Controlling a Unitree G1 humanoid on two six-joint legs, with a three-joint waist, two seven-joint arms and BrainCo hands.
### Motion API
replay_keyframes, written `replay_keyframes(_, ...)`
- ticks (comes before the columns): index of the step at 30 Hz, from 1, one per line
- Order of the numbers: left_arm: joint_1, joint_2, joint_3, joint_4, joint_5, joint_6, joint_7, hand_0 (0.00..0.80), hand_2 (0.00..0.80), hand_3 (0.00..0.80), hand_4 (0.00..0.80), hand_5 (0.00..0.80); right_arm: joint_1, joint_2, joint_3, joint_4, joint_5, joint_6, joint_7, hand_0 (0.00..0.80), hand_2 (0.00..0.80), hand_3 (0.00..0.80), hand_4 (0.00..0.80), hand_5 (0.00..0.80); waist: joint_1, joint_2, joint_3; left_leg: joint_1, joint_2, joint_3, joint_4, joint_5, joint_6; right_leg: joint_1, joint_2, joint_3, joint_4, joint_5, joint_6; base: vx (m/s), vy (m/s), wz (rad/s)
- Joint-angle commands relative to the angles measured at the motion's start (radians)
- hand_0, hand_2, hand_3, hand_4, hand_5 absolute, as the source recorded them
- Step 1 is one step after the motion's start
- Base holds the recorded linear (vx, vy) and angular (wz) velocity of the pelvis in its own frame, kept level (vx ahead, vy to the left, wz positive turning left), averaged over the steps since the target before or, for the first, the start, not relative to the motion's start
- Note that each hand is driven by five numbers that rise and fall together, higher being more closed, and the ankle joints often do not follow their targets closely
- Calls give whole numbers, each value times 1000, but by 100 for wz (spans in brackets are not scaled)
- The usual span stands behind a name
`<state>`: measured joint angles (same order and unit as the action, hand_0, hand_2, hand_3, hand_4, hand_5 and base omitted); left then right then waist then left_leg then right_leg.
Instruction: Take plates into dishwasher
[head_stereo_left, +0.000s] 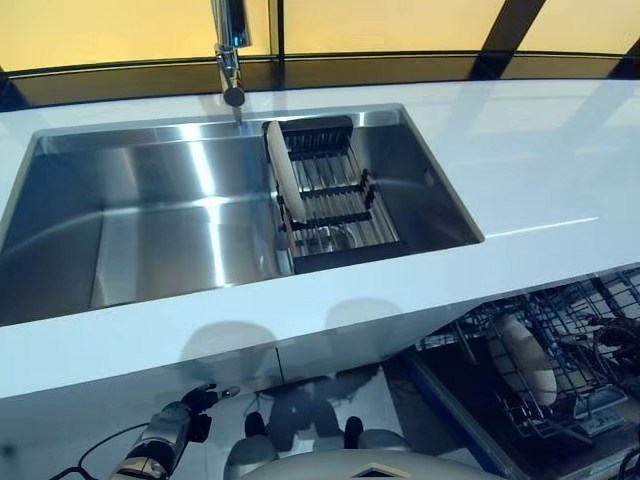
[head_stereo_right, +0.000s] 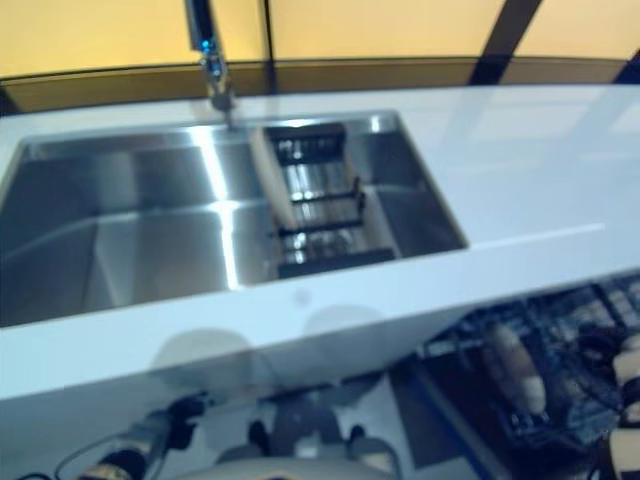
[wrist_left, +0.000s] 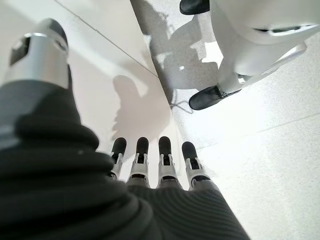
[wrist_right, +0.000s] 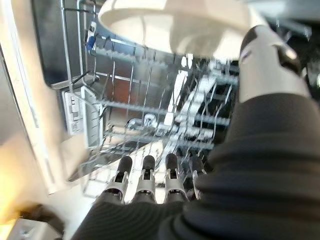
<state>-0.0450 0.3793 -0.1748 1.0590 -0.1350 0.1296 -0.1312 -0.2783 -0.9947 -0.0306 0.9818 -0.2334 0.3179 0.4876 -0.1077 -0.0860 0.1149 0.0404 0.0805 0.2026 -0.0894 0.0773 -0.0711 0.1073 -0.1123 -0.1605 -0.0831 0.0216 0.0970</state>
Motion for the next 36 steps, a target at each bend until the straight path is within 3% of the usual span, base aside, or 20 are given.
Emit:
replay_keyframes(1,-23,17,-27,44,-26,-30,23,0,0,0,0,0,2,-117,-11,-31,50,28,-50,0,0,0,0,0,0,-2,-55,48,-14,44,25,-111,59,-96,45,64,97,2,40,-9,30,-7)
replay_keyframes(6,-23,14,-28,46,-50,-31,28,0,0,0,0,0,29,-173,-88,-61,114,62,-91,0,0,0,0,0,-14,-7,-57,50,-13,49,23,-112,60,-101,50,78,97,5,40,-4,30,-8)
replay_keyframes(16,-12,4,-35,63,-90,-39,42,0,0,0,0,0,33,-211,-226,-169,365,186,-336,0,0,0,0,0,-24,-10,-60,53,-17,51,21,-115,60,-101,53,86,92,6,38,-2,18,-1)
replay_keyframes(26,23,-8,-44,80,-109,-42,47,0,0,0,0,0,-127,-270,-213,-342,571,237,-570,0,0,0,0,0,-5,-8,-70,56,-27,40,16,-116,56,-88,48,73,76,4,35,1,10,-1)
replay_keyframes(36,27,-4,-54,87,-114,-40,47,0,0,0,0,0,-375,-313,-48,-375,697,222,-578,0,0,0,0,0,24,-14,-81,56,-34,23,13,-118,55,-78,41,48,72,-2,33,1,3,0)
